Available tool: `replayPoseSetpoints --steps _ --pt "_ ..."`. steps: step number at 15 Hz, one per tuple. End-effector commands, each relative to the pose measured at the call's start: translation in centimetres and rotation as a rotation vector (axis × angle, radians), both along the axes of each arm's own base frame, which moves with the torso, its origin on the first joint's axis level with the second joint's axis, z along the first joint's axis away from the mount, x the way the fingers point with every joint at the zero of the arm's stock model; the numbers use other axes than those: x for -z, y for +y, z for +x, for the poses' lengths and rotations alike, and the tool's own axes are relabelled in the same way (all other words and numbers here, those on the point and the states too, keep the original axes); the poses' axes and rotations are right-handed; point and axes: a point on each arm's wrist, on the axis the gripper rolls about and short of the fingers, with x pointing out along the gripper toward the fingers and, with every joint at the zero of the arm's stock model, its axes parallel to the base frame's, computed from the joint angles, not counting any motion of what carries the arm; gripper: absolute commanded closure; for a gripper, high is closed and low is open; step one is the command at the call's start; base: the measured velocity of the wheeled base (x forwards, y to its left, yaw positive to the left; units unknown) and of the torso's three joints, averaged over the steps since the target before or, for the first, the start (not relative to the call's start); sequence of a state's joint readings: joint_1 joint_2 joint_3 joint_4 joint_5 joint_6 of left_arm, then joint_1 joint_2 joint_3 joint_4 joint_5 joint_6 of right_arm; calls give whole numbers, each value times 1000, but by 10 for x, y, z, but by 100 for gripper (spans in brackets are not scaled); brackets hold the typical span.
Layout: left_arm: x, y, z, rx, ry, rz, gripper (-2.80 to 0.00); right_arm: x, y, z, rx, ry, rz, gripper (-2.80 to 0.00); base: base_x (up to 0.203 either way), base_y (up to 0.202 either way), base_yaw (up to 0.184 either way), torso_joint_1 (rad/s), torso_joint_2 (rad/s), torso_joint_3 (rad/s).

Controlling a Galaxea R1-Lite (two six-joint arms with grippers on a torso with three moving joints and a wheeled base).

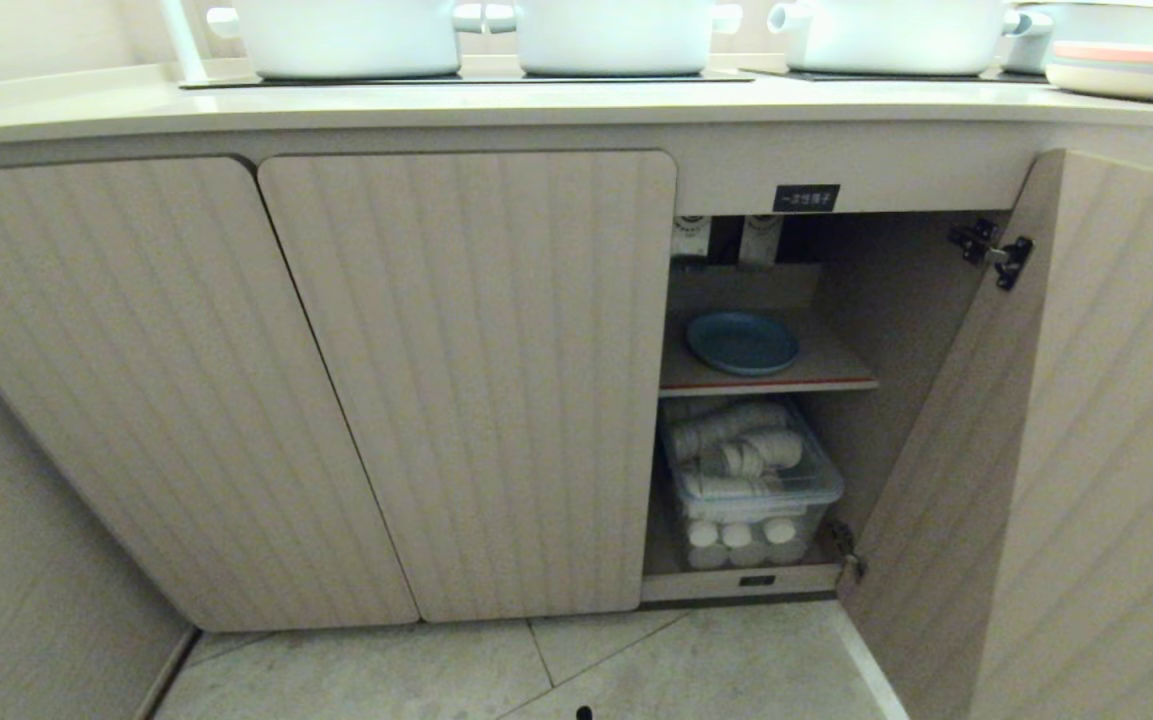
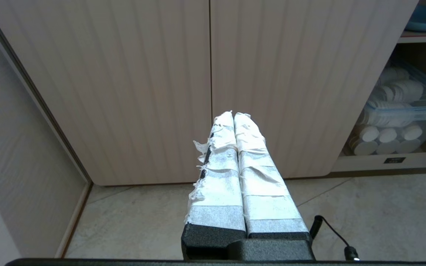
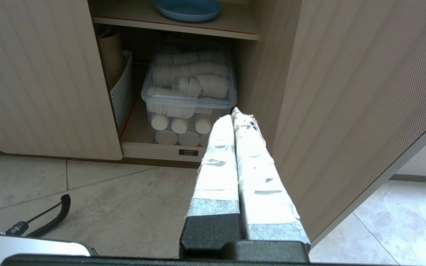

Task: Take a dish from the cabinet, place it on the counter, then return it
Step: Take the plate from the cabinet

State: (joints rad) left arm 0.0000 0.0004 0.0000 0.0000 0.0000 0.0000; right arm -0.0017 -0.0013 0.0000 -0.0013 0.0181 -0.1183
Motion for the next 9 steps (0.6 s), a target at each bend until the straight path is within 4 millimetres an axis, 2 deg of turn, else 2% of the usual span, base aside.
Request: replayPoseSetpoints --steps 1,3,9 --pt "0 0 0 0 0 0 0 0 0 0 0 1 -1 0 0 0 0 0 0 0" --pt "0 0 0 0 0 0 0 0 0 0 0 1 -1 0 32 0 1 2 2 0" --pt "0 0 0 0 0 1 0 0 0 0 0 1 -1 0 193 0 1 3 2 3"
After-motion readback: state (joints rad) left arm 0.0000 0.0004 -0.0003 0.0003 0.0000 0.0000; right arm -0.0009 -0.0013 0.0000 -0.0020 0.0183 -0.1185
